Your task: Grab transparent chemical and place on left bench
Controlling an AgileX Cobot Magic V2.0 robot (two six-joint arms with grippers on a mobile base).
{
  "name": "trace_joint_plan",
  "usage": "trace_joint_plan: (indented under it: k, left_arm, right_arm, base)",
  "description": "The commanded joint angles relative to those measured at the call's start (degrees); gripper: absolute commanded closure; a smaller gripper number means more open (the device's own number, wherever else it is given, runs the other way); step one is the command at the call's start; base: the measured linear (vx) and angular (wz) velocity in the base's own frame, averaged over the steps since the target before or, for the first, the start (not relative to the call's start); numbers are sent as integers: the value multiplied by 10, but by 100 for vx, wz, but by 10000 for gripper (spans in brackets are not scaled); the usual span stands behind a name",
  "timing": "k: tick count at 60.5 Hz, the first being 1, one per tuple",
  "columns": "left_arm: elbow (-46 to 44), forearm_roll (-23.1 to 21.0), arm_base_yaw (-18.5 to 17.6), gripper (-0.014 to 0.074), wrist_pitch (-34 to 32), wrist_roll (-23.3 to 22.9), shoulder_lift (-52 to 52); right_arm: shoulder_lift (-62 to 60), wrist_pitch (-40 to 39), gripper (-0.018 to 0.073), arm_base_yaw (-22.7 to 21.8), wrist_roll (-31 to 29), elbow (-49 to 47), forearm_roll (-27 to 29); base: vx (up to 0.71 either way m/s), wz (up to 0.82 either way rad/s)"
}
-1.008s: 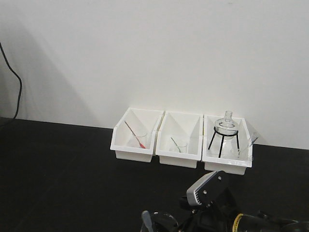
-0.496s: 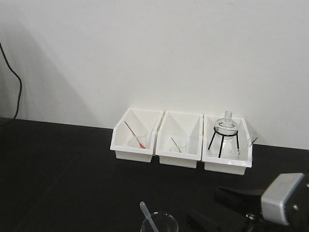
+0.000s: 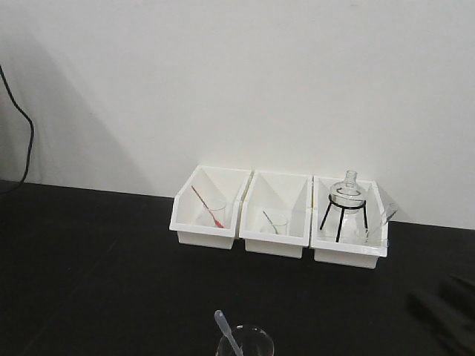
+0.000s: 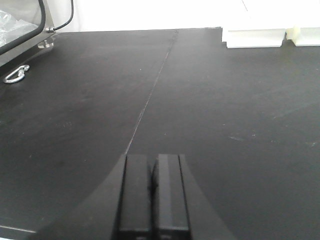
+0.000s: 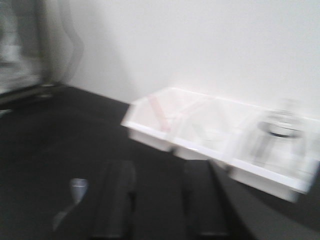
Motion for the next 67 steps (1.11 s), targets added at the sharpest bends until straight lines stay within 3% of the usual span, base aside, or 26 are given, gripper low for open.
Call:
trace_joint_plan:
  k: [1,8,10,11,15,23,27,67]
  left_arm:
    - [9,0,-1,600,-45,-4,-11]
    - [9,0,-1,600,-45,-4,-11]
    - [9,0,-1,600,-45,-4,-11]
    - [9,0,-1,600,-45,-4,-11]
    - [9,0,-1,600,-45,-4,-11]
    - [9,0,-1,600,-45,-4,-11]
    - [9,0,-1,600,-45,-4,-11]
    - [9,0,-1,600,-45,-4,-11]
  right_arm:
    - [-69,60,419,-35,-146,0,85]
    - [-178,61,572,-101,-271,76,160]
    - [-212,61,573,-118,-286,104,197]
    - [-285,61,569,-147,-296,171,265]
    - [-342,58,568,-161,-295,222,283]
    - [-393,26,567,-165,-294,301,283]
    - [-386,57,566,-165,-293,296,284]
    - [-388,61,566,-165,-293,297,288]
  base:
    - [0,0]
    - [0,0]
    - [0,0]
    - [0,0]
    - [0,0]
    - [0,0]
    - [0,0]
    - [0,0]
